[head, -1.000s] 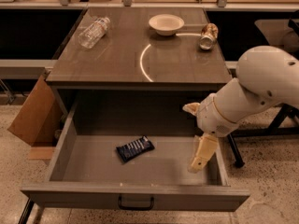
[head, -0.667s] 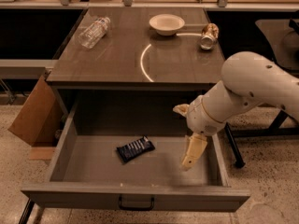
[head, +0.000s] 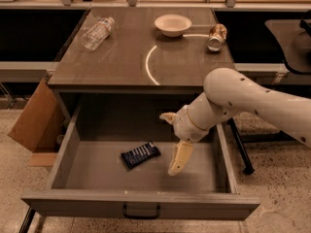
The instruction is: Pick rxbar blueberry from top drawer and place on counter
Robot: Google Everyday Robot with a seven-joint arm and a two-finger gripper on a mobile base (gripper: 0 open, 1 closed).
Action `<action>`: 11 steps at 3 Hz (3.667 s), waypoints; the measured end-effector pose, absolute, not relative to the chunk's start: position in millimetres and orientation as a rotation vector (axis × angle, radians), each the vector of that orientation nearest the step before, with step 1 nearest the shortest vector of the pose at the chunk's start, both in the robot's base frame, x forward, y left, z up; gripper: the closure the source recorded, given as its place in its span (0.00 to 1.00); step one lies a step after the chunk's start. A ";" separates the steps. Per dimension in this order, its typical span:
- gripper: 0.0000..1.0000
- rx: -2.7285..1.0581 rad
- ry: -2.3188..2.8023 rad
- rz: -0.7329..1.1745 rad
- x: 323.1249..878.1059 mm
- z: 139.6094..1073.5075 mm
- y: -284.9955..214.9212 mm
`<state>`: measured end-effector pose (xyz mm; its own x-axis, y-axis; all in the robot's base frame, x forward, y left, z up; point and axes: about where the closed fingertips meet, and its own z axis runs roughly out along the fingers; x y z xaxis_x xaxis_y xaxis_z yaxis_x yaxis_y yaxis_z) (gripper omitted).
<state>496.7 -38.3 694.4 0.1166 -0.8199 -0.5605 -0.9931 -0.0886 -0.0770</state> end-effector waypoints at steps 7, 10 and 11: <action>0.00 -2.216 1.633 0.578 531.3 606.0 47.4; 0.42 -2.246 1.658 0.609 530.5 591.3 43.2; 0.65 -2.252 1.635 0.606 529.3 598.1 42.3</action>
Offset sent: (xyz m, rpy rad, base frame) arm 0.0221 0.0312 -0.0199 0.0490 -0.0613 0.0582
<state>529.3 42.3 598.1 0.2665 -0.8270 -0.4951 -0.9499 -0.3125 0.0107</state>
